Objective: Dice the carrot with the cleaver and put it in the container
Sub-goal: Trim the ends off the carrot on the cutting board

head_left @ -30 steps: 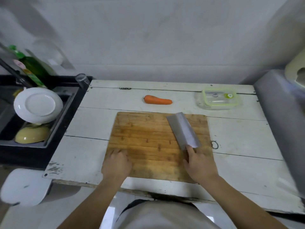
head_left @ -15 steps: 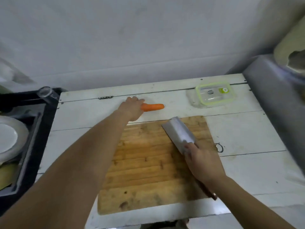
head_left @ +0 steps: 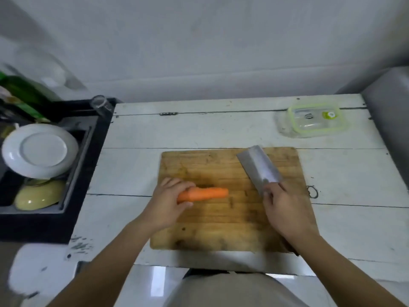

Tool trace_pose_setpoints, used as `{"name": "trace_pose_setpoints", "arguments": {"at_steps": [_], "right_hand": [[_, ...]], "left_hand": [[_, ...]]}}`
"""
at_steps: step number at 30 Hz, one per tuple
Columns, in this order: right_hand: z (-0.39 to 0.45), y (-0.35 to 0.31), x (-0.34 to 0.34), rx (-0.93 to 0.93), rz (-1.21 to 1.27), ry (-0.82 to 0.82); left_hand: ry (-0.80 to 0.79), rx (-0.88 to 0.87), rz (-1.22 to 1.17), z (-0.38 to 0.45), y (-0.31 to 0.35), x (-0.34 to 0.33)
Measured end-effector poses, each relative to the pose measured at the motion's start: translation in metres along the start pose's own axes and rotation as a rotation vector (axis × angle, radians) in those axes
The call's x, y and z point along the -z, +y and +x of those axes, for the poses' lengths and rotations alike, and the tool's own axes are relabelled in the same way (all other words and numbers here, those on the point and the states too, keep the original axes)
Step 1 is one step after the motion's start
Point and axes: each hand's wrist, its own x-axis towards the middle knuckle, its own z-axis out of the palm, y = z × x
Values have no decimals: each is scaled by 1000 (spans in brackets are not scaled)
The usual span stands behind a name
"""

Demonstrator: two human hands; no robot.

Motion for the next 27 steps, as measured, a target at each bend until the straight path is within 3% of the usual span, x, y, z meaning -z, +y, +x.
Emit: {"name": "trace_pose_setpoints", "arguments": {"at_steps": [4, 11, 13, 16, 18, 19, 24, 27], "right_hand": [[0, -1, -17, 96, 65, -29], [-14, 14, -26, 126, 0, 26], [-19, 18, -25, 104, -1, 22], [-27, 23, -24, 54, 3, -15], [-30, 26, -23, 6, -15, -65], [-32, 26, -22, -11, -28, -95], [-33, 24, -20, -49, -41, -175], [-33, 21, -17, -73, -28, -200]], "left_hand": [[-114, -167, 268, -15, -11, -15], [-74, -112, 541, -19, 13, -19], [30, 77, 362, -31, 34, -26], [351, 552, -117, -41, 73, -42], [370, 848, -366, -32, 85, -54], [361, 901, -423, -28, 87, -60], [350, 783, -285, -12, 93, -68], [225, 497, -172, 0, 96, -63]]}}
